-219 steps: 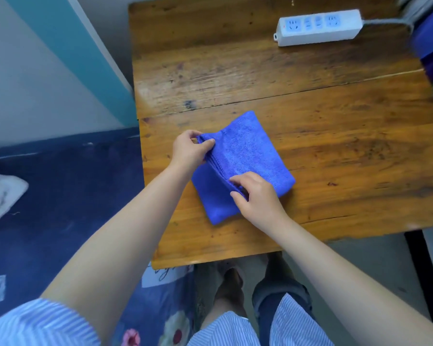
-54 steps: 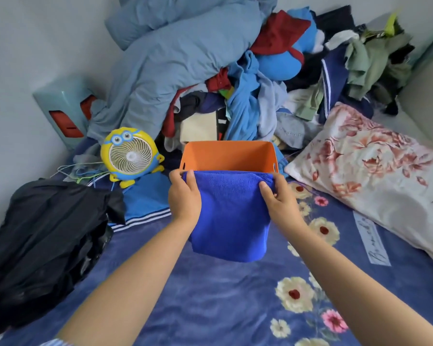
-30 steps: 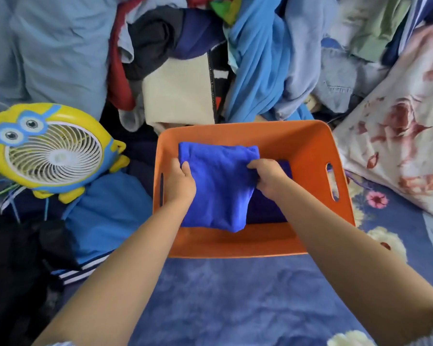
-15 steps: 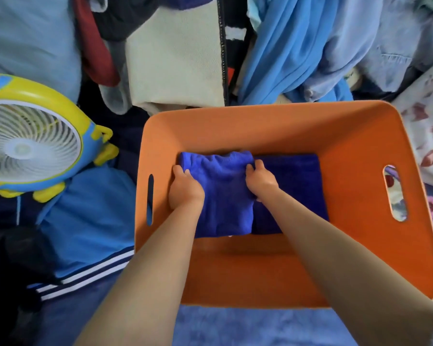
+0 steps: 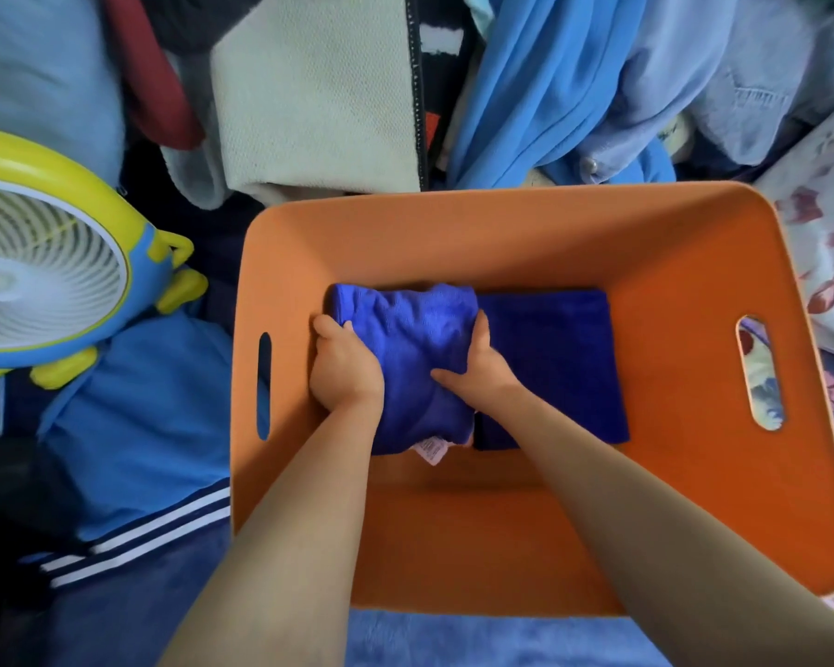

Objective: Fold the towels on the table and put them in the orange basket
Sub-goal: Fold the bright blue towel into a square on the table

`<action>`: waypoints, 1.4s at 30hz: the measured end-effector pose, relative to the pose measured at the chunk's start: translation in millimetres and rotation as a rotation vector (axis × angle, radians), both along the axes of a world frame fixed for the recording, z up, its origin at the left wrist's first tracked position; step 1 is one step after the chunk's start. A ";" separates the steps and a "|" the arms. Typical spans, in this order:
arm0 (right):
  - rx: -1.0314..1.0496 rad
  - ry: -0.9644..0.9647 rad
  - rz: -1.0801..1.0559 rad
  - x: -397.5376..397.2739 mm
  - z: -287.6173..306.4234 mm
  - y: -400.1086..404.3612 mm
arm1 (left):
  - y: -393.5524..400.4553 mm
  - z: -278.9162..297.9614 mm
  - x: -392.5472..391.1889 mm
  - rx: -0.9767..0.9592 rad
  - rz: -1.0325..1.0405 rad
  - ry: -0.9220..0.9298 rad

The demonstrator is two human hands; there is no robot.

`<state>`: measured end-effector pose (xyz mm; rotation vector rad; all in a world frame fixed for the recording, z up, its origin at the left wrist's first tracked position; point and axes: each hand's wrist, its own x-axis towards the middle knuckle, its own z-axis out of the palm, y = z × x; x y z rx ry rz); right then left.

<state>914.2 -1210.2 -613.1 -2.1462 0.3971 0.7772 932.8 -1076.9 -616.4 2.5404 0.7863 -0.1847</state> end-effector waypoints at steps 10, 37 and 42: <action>-0.449 -0.370 0.393 -19.4 -11.5 -2.8 | 4.0 -10.3 -21.7 0.303 -0.807 -0.166; -0.540 0.044 0.818 -48.2 21.3 -6.6 | 13.6 24.1 -18.7 0.305 -0.808 0.456; -0.527 -0.146 0.845 -57.0 89.6 -5.8 | 11.1 89.3 -31.7 0.451 -0.891 0.328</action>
